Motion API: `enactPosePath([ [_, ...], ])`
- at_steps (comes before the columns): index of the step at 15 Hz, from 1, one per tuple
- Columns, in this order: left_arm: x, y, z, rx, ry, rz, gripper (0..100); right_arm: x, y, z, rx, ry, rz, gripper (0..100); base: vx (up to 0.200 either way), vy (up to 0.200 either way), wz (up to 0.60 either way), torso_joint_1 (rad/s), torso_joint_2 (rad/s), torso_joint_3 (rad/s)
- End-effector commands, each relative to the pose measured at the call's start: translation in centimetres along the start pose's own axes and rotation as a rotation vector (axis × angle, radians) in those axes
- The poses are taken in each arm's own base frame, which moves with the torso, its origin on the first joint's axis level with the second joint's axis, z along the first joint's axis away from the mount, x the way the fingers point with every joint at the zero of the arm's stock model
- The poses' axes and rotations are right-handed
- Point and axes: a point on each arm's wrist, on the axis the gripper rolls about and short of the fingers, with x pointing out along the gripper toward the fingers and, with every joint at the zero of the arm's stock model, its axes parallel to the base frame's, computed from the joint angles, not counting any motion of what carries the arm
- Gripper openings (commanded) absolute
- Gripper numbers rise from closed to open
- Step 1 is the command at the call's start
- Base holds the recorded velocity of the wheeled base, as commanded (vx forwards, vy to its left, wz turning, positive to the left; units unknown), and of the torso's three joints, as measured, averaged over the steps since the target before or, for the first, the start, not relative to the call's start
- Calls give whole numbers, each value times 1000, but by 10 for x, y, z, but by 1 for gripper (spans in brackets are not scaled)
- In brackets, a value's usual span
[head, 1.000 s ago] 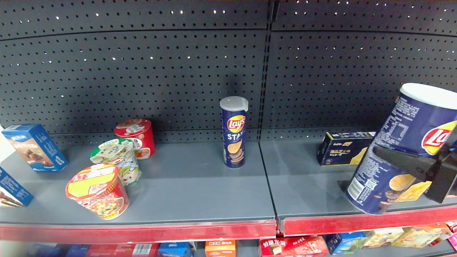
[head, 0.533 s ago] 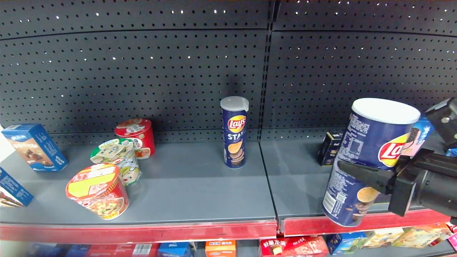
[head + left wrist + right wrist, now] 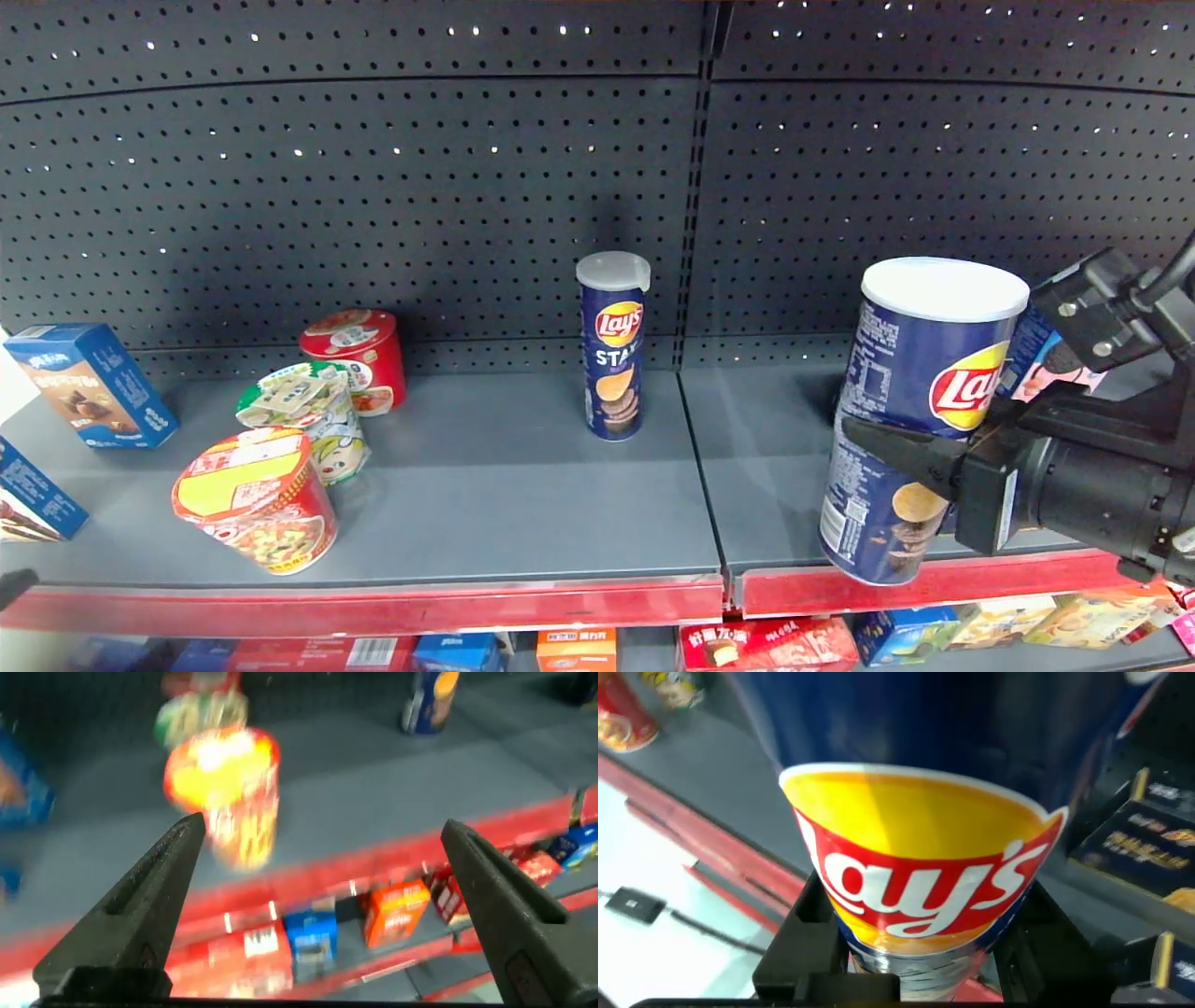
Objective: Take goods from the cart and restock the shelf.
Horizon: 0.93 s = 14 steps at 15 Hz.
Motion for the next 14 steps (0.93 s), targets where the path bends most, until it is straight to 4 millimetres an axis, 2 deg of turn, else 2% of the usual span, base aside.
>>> enactPosePath([
  [1,63,6,29,17,84,-78,100,1,0,6,1,-12,-11,0,0,0,0,0,0,0],
  [8,70,0,21,69,166,-149,100,-4,-1,-2,0,1,-16,0,0,0,0,0,0,0],
  [10,84,-3,22,67,198,-196,100,-3,-1,-2,0,1,-15,0,0,0,0,0,0,0],
  [11,101,-3,30,63,211,-217,100,-2,0,-1,0,1,-12,0,0,0,0,0,0,0],
  [12,106,-3,32,60,215,-225,100,-1,0,-2,0,3,-13,0,0,0,0,0,0,0],
  [14,145,-3,47,45,221,-300,100,-2,-1,-1,1,-2,-17,0,0,0,0,0,0,0],
])
